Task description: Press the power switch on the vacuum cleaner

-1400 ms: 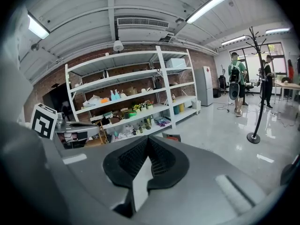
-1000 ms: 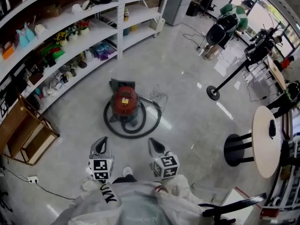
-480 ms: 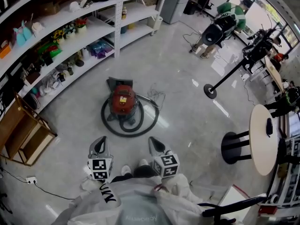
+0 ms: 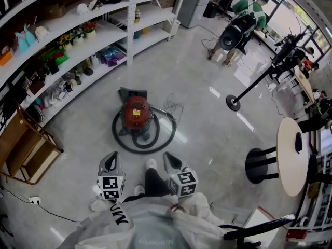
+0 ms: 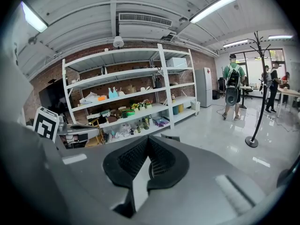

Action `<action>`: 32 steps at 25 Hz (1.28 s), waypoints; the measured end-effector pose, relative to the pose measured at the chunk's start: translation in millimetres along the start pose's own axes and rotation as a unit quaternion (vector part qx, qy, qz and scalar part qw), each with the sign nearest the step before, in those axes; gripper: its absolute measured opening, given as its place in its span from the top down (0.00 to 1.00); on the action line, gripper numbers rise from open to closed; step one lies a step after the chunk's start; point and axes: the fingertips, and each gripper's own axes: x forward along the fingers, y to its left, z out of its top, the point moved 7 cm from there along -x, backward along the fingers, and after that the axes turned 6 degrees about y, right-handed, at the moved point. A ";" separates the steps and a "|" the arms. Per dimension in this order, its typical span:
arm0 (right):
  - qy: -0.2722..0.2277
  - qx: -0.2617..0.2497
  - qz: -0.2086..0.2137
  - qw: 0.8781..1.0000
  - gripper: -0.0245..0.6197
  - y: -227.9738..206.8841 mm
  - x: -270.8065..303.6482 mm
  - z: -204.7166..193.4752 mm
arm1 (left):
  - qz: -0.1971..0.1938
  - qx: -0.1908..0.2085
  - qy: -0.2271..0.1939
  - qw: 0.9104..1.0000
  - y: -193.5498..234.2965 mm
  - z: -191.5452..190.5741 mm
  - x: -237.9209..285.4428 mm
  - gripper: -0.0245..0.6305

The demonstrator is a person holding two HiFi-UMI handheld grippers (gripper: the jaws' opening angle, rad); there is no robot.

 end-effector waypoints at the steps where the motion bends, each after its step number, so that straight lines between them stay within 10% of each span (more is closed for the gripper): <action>1: 0.001 0.000 0.002 1.000 0.96 -0.5 2.7 -0.3 | 0.002 -0.001 0.001 1.000 1.4 -0.5 0.7 0.96; 32: 0.005 -0.003 0.046 0.999 0.96 -47.4 97.6 62.7 | 0.049 -0.001 0.019 0.999 33.4 43.9 72.9 0.96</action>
